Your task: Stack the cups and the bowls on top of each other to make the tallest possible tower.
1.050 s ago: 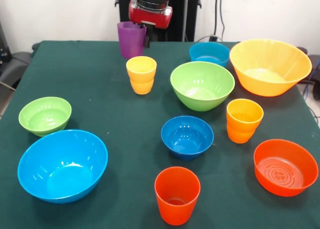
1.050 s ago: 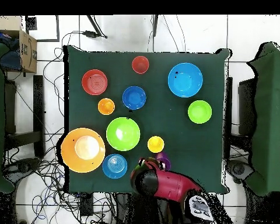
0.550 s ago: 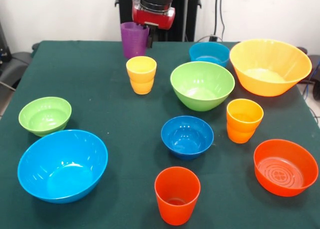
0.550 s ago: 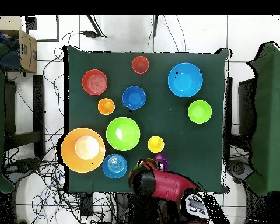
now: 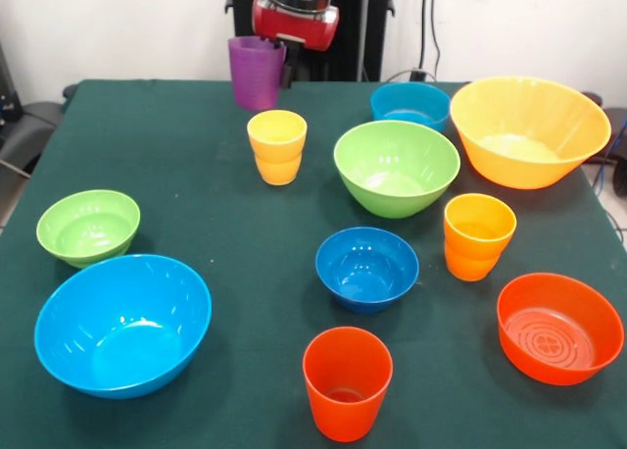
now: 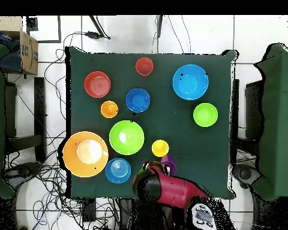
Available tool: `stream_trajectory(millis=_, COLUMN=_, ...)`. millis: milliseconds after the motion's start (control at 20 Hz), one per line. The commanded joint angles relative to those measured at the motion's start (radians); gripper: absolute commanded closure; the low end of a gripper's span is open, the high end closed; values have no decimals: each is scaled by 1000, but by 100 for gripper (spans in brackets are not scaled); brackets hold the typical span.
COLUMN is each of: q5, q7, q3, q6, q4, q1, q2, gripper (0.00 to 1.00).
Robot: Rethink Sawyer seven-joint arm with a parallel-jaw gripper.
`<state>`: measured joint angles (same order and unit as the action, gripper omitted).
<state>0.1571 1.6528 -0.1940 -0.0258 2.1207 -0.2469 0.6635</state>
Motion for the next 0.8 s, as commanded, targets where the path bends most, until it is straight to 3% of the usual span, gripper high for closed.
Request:
stream_trajectory(millis=50, q5=-5, q7=112, q3=56, q6=-123, q4=-20, q1=18, q2=46, gripper=100)
stream_trajectory(millis=550, q5=-24, q7=119, q3=65, q6=-196, q4=-34, q1=33, q2=84, gripper=100)
stream_trajectory(millis=800, q5=-39, q7=120, q3=109, q6=-220, q4=-44, q1=21, q2=98, gripper=100)
